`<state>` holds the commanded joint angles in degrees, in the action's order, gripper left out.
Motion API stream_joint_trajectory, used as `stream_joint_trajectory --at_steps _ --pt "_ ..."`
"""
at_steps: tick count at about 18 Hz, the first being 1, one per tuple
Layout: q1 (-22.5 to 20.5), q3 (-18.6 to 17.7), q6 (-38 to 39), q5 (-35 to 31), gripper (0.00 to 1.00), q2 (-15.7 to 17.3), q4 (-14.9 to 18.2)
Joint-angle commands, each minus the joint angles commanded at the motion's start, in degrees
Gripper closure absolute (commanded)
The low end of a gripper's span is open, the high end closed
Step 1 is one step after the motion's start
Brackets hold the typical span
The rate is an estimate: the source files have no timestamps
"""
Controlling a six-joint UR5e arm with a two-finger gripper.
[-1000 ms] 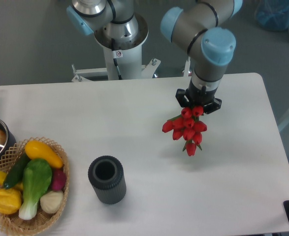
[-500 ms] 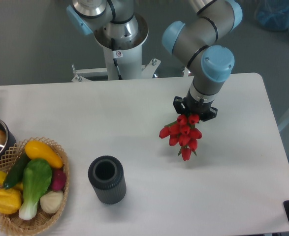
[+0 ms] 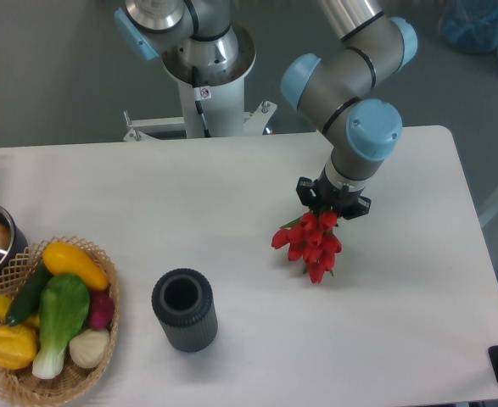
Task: Place the flowers on the table
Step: 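Lower the tulips onto the table and open the gripper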
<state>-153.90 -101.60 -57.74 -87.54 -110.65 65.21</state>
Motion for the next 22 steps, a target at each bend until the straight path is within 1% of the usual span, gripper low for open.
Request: stream_joint_trajectory --at_steps 4,7,8,9,10,12,15,17,20,22 --pt "0.1 -0.1 0.0 0.0 0.62 -1.1 -0.1" --pt "0.1 -0.1 -0.1 0.0 0.61 -1.2 -0.1" --pt "0.1 -0.1 -0.2 0.1 0.54 -1.2 -0.2" --pt "0.1 0.0 -0.3 0.0 0.29 -1.2 -0.2" --pt "0.0 0.1 -0.5 0.0 0.16 -1.2 -0.2" --pt "-0.3 1.0 -0.5 -0.2 0.0 -0.9 -0.2" --pt "-1.0 1.2 -0.2 -0.1 0.0 0.0 -0.2" --pt "-1.0 2.2 0.3 -0.1 0.0 1.2 -0.3" --pt "-3.4 6.1 0.6 1.0 0.0 4.2 -0.5" --pt "-4.2 8.3 0.4 4.6 0.0 6.0 -0.6"
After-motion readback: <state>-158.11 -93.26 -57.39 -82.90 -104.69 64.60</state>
